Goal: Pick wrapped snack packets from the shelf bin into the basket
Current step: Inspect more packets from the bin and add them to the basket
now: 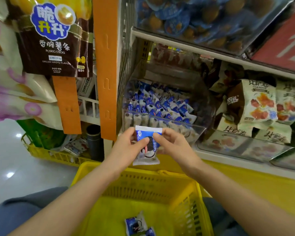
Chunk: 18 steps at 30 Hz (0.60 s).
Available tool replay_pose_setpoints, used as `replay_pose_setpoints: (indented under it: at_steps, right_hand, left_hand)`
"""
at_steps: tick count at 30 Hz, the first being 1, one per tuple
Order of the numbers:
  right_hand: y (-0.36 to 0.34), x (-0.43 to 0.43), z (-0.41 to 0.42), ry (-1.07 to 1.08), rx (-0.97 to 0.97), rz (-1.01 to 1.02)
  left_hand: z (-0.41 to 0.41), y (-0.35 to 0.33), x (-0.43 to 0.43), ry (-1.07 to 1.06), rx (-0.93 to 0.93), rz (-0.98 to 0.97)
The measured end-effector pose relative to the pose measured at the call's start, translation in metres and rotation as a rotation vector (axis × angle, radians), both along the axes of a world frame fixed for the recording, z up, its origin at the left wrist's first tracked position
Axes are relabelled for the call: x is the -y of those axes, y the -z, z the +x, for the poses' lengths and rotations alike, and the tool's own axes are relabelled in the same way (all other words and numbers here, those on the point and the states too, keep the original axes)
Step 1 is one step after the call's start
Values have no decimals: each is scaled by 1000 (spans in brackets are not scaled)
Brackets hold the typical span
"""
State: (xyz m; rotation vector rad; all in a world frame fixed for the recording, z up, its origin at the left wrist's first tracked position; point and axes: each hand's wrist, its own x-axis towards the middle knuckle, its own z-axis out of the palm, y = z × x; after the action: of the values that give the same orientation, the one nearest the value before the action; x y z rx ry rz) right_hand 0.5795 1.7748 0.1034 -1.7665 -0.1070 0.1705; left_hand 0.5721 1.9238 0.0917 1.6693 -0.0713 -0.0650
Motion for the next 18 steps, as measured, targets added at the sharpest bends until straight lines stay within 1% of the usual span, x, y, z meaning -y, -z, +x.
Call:
replay_pose_setpoints:
  at_steps: [4, 6, 9, 11, 13, 16, 18]
  right_hand:
    - [16, 0, -3, 42, 0, -7]
    - [20, -1, -2, 61, 14, -35]
    - [23, 0, 0, 69, 48, -91]
    - [25, 2, 0, 59, 75, -121]
    - [26, 3, -2, 43, 175, -191]
    - [28, 7, -6, 64, 453, -431]
    - [29, 12, -8, 59, 595, -547]
  left_hand:
    - [-2, 10, 3, 34, -31, 55]
    - [-1, 15, 7, 8, -55, 3]
    - [-1, 19, 15, -66, -102, -127]
    - [-1, 20, 20, -115, -104, -151]
    - [-2, 22, 23, -140, -117, -153]
    - [-3, 24, 27, -133, -148, -172]
    - [-3, 25, 29, -118, -168, -184]
